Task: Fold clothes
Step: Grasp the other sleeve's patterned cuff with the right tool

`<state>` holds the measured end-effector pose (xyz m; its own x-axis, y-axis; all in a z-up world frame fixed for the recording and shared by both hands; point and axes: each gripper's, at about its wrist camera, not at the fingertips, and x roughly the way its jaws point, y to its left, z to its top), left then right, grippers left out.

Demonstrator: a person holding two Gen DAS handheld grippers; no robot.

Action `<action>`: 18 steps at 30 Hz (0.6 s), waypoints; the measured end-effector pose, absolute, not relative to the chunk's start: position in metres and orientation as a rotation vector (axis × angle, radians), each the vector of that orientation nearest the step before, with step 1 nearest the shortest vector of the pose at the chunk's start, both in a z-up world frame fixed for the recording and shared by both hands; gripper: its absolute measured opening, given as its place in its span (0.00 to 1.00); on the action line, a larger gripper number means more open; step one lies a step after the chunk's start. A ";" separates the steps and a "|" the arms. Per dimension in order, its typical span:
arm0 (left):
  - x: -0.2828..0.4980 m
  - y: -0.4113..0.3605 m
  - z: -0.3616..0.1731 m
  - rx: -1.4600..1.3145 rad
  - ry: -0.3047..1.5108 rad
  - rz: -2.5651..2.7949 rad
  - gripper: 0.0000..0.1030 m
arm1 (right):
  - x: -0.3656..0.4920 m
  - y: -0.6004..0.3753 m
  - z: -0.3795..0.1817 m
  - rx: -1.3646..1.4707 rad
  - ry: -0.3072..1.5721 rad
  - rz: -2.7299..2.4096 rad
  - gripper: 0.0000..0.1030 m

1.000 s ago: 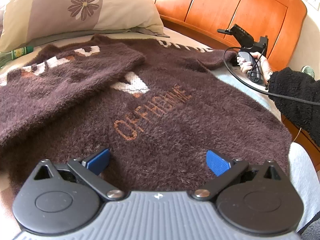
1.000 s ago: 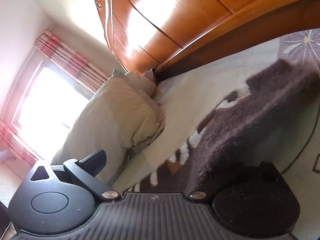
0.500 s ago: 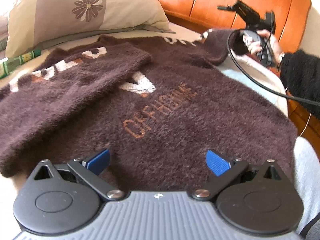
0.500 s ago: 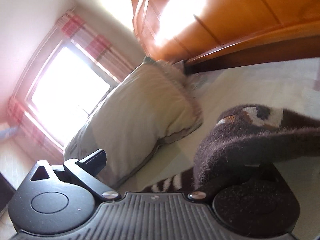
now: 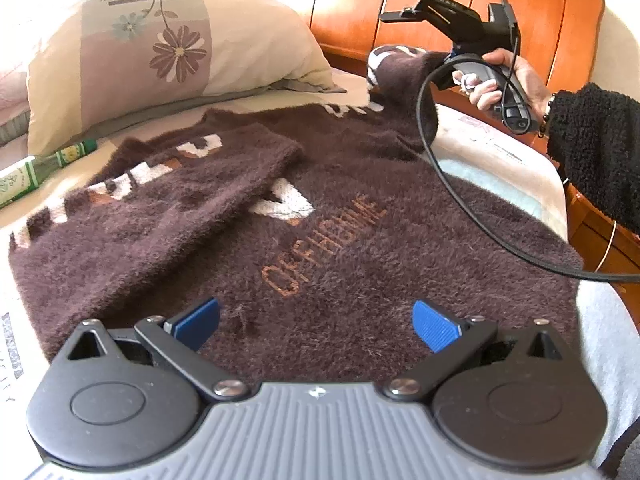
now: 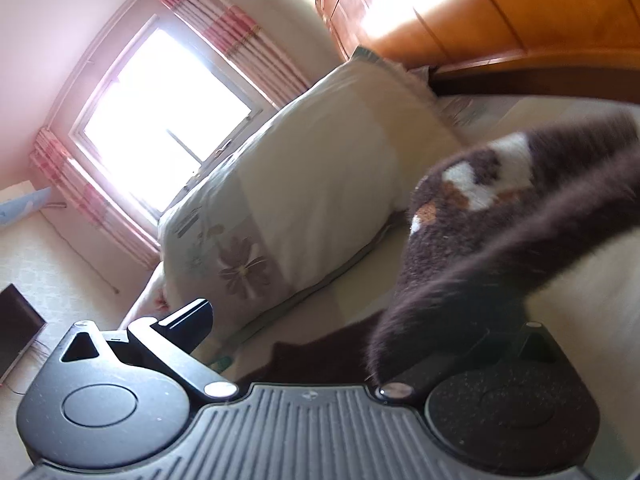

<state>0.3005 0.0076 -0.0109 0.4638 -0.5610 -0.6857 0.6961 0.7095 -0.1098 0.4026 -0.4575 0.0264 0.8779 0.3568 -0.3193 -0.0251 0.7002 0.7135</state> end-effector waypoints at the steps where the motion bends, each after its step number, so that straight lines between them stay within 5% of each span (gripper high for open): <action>1: 0.300 0.009 -0.009 0.194 0.759 -0.776 0.99 | 0.404 -0.453 0.026 0.777 0.469 0.227 1.00; 12: 0.301 0.023 0.003 0.149 0.724 -0.761 0.99 | 0.424 -0.426 0.019 0.705 0.526 0.169 1.00; 15: 0.300 0.023 0.004 0.146 0.722 -0.761 0.99 | 0.430 -0.423 0.019 0.604 0.564 0.105 0.76; 18: 0.301 0.021 0.003 0.149 0.727 -0.766 0.99 | 0.430 -0.427 0.015 0.579 0.585 0.074 0.73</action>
